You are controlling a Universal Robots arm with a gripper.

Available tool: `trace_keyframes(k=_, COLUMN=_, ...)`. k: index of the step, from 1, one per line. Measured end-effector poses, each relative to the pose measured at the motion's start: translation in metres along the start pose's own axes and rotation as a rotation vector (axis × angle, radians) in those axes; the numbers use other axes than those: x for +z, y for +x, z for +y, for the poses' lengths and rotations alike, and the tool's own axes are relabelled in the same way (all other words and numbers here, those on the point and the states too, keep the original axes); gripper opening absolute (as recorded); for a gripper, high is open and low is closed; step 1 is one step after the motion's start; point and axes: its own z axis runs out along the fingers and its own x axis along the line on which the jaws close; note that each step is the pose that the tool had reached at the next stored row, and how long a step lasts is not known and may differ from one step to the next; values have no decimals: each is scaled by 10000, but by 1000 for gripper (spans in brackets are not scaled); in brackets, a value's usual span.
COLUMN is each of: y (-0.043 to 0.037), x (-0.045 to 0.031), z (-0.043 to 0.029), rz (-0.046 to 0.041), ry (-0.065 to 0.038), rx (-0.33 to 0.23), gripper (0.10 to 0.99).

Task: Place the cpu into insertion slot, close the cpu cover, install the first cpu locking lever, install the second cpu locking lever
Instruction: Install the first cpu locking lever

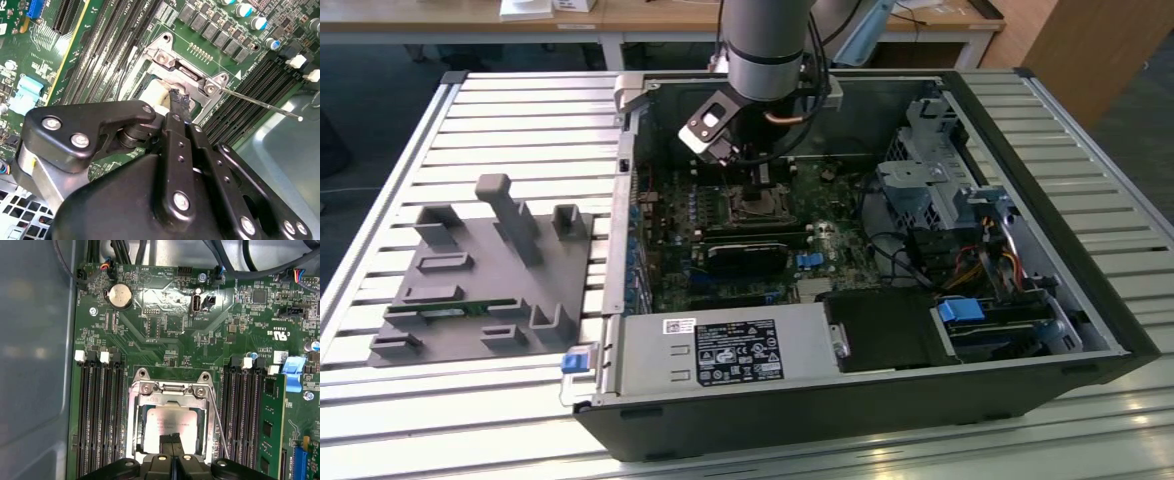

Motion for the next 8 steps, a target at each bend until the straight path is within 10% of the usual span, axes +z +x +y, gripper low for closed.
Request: trace_keyframes(k=8, y=0, x=-11, z=0, rz=1, ry=0, rx=-1, gripper=106)
